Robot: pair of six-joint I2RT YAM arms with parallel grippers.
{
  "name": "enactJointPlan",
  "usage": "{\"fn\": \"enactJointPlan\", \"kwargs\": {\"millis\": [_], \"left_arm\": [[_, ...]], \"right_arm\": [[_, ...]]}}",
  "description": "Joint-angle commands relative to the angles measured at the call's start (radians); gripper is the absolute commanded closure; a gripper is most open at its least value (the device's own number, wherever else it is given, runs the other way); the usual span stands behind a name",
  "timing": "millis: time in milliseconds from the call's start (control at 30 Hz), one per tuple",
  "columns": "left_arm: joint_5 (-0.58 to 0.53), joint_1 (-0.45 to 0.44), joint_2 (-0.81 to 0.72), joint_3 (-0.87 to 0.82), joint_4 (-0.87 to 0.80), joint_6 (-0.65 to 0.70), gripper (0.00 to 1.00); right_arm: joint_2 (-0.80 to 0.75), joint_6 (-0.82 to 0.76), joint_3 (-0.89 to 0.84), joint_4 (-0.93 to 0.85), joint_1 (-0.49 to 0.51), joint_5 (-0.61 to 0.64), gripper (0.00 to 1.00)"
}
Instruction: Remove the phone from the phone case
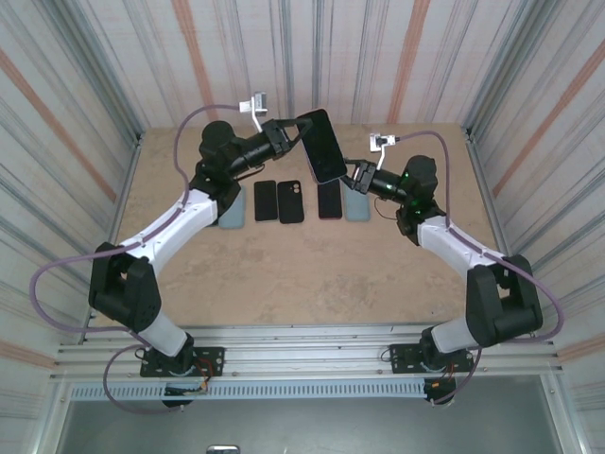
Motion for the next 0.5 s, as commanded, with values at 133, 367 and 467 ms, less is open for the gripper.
{"fn": "enactJointPlan", "kwargs": {"millis": [133, 367, 467], "left_arm": [[-0.181, -0.025, -0.004, -0.077, 0.113, -0.159, 1.0], [-0.216, -0.011, 0.001, -0.113, 0.105, -0.183, 1.0], [-0.205, -0.001, 0.01, -0.112, 0.097, -0.215, 0.92]], "right_arm": [[0.004, 0.282, -0.02, 0.195, 0.058, 0.104, 0.65], [0.015, 0.319, -0.04, 0.217, 0.057, 0.105, 0.8], [0.02, 0.332, -0.043, 0.225, 0.051, 0.111, 0.83]]}}
